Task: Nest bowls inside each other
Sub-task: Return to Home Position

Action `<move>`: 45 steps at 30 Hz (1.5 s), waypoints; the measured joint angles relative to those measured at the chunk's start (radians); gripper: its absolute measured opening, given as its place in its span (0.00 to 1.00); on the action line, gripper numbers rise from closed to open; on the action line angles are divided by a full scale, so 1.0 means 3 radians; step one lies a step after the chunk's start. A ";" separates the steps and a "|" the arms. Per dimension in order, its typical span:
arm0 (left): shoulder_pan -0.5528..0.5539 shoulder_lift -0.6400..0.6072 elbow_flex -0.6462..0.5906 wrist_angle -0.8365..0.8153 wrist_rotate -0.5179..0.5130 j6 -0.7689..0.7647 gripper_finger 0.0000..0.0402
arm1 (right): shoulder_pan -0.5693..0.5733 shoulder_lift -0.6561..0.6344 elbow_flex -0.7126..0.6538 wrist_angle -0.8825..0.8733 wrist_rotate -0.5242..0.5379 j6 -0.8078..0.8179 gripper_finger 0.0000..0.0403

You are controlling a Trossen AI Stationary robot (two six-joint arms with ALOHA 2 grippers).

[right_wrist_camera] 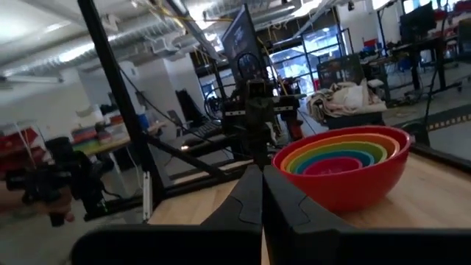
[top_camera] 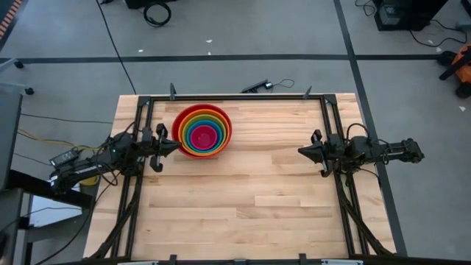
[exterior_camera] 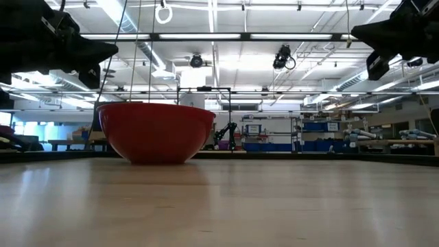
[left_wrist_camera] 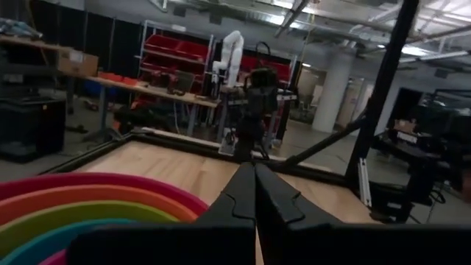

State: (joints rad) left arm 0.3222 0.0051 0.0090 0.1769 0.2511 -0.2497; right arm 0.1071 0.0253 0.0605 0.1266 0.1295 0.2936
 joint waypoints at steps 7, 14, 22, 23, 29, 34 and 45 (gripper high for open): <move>-0.0077 0.0006 0.0000 -0.0133 -0.0213 0.0018 0.00 | 0.0059 0.0034 -0.0181 -0.0206 0.0137 0.0252 0.01; -0.0196 0.0005 -0.0001 -0.0135 -0.0388 0.0016 0.00 | 0.0047 0.0038 -0.0181 -0.0104 0.0415 0.0091 0.02; -0.0213 0.0004 -0.0001 -0.0160 -0.0391 -0.0092 0.00 | 0.0045 0.0038 -0.0181 -0.0101 0.0450 0.0170 0.07; -0.0212 0.0004 -0.0001 -0.0160 -0.0392 -0.0091 0.00 | 0.0045 0.0038 -0.0181 -0.0101 0.0447 0.0170 0.07; -0.0212 0.0004 -0.0003 -0.0160 -0.0391 -0.0093 0.00 | 0.0045 0.0038 -0.0181 -0.0101 0.0439 0.0170 0.07; -0.0212 0.0004 -0.0003 -0.0159 -0.0391 -0.0092 0.00 | 0.0045 0.0038 -0.0181 -0.0101 0.0437 0.0170 0.07; -0.0212 0.0004 -0.0003 -0.0159 -0.0390 -0.0093 0.00 | 0.0045 0.0038 -0.0181 -0.0102 0.0436 0.0172 0.07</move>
